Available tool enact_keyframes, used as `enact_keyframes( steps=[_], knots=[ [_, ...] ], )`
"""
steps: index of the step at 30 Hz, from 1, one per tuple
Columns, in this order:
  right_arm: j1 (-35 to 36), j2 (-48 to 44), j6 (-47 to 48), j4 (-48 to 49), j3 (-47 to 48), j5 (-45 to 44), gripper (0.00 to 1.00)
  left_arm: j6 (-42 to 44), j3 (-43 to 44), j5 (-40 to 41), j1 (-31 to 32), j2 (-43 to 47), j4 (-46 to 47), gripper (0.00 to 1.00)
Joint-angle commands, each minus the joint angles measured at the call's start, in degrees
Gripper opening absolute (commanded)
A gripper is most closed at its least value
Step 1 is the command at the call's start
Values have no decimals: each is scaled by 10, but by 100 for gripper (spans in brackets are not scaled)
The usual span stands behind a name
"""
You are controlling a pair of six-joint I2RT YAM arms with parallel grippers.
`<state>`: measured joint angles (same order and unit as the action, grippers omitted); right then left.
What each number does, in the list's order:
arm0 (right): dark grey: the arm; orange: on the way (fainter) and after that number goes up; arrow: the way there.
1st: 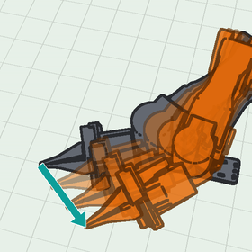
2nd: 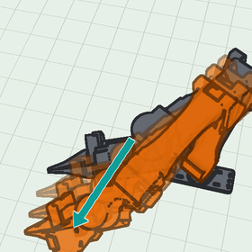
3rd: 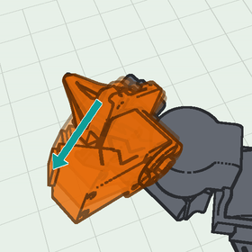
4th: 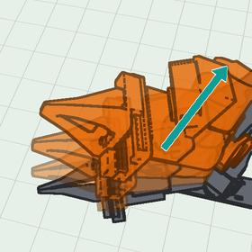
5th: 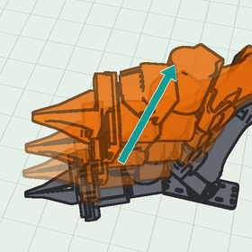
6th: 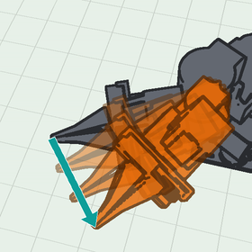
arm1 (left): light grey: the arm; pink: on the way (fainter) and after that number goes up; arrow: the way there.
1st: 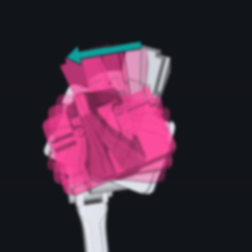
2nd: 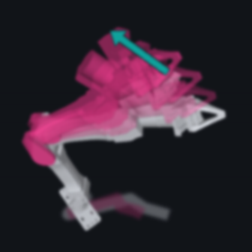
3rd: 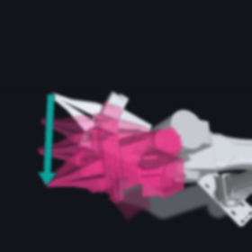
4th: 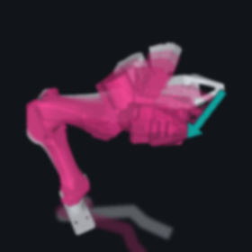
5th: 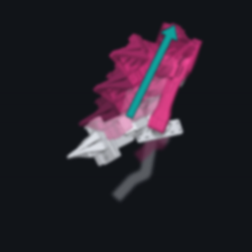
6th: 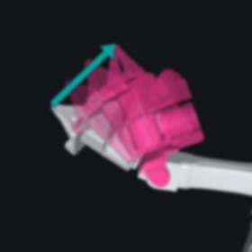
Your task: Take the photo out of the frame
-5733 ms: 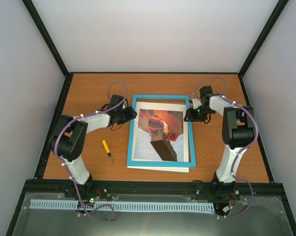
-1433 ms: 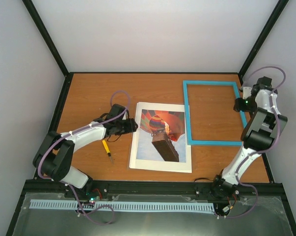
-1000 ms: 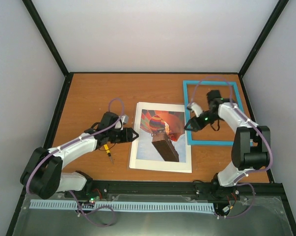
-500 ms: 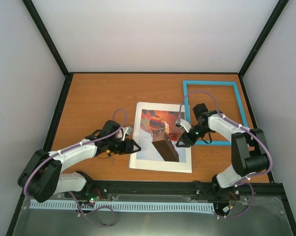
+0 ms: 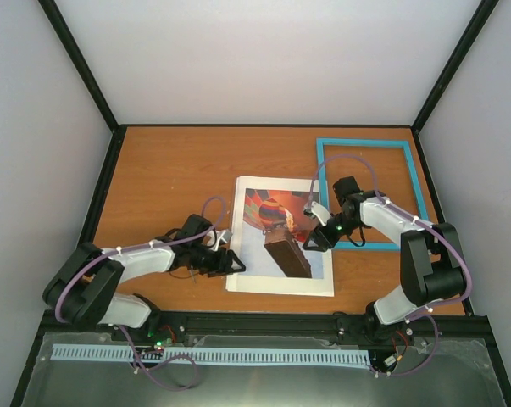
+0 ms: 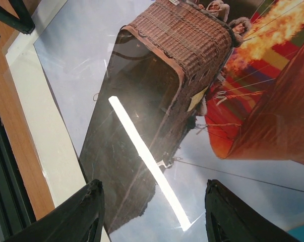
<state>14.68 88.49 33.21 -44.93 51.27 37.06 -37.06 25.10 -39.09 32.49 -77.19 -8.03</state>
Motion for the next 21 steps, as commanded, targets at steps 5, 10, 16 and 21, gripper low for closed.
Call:
enact_keyframes(
  steps=[5,10,16,21],
  knots=[
    [4,4,-3,12,-5,-5,52,7,30,-17,7,-50,50,57],
    [4,21,-2,11,-3,-4,52,8,57,-28,7,-71,69,57],
    [4,19,-3,12,-4,-4,52,0,95,-36,7,-126,96,56],
    [4,20,-4,13,-4,-5,52,-28,121,-46,7,-167,135,56]
  ],
)
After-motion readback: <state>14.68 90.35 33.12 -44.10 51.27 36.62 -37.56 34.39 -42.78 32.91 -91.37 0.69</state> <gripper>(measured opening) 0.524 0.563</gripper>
